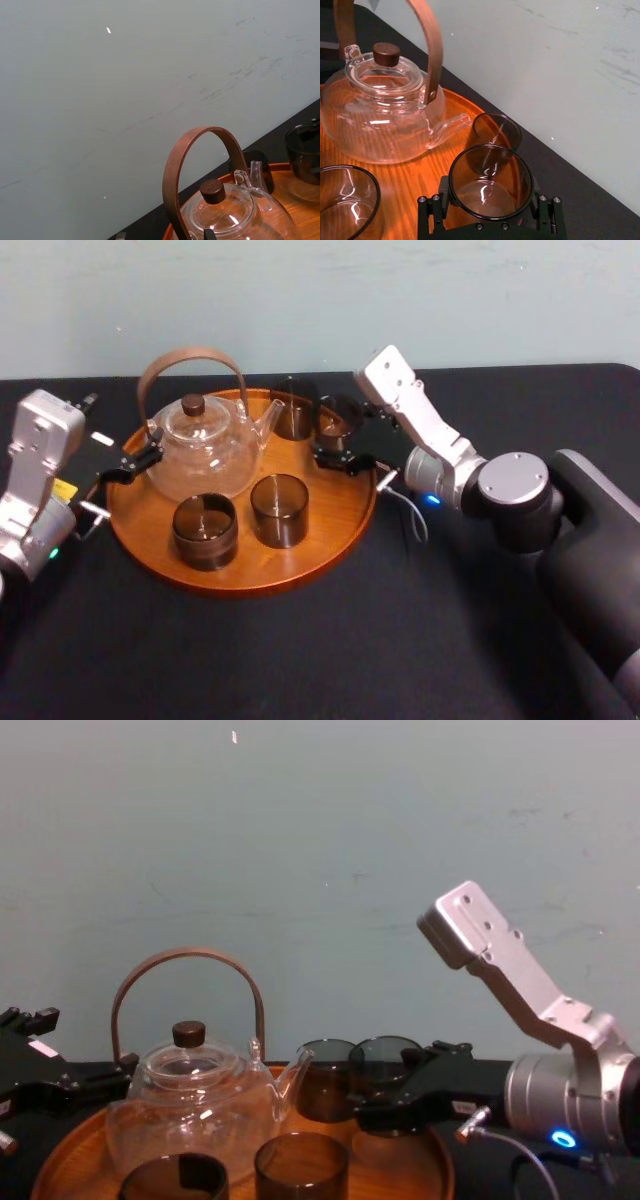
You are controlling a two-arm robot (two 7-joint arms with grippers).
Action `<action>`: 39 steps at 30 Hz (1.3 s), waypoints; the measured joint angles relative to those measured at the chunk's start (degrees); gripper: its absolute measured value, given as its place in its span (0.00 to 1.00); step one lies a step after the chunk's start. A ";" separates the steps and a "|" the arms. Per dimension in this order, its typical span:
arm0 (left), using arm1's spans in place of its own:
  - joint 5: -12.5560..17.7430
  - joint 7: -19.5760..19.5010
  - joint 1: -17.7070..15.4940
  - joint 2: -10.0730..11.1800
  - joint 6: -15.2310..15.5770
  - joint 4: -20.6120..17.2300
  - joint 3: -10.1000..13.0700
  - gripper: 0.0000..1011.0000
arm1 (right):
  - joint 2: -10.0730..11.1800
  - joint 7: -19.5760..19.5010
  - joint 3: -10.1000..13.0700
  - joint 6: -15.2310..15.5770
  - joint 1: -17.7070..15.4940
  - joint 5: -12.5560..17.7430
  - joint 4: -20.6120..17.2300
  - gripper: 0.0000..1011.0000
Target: Pick up the glass from the table and place it on the tray.
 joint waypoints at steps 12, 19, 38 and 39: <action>0.00 0.00 0.00 0.00 0.00 0.00 0.00 1.00 | -1.18 -0.03 -0.82 -0.56 0.93 -0.64 2.73 0.91; 0.00 0.00 0.00 0.00 0.00 0.00 0.00 1.00 | -1.74 -0.03 -1.02 -0.72 1.24 -0.79 4.23 0.91; 0.00 0.00 0.00 0.00 0.00 0.00 0.00 1.00 | -2.45 0.02 -1.01 -1.26 1.53 -0.88 6.21 0.91; 0.00 0.00 0.00 0.00 0.00 0.00 0.00 1.00 | -2.48 0.01 -1.02 -1.26 1.56 -0.91 6.25 0.91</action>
